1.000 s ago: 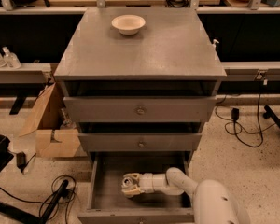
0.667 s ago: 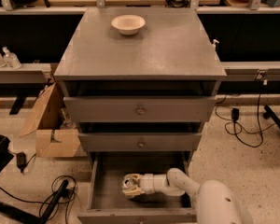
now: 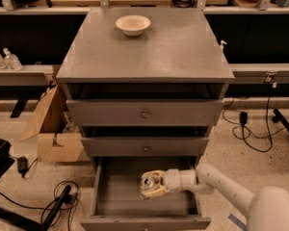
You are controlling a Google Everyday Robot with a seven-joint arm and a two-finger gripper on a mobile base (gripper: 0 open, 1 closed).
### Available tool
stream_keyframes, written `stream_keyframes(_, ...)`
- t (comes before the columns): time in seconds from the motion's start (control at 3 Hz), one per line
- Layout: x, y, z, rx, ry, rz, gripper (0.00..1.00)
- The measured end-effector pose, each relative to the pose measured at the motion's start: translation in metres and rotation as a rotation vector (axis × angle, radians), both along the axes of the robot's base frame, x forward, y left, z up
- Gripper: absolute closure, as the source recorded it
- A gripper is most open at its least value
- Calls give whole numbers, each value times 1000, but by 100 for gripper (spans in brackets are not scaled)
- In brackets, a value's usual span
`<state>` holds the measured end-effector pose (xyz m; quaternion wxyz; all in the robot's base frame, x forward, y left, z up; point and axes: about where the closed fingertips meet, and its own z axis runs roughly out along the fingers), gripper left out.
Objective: Pick 7up can from bottom drawer and place on counter
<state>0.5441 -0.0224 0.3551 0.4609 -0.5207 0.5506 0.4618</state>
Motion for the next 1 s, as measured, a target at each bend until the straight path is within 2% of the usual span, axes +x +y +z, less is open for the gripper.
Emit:
stream_keyframes(0.33,-17,-49,85,25,12,-44,100)
stream_keyframes(0.67,-28,-113,199,48,18,-174,100)
stream_keyframes(1.0,-25,-149,276,22,1,-280,100)
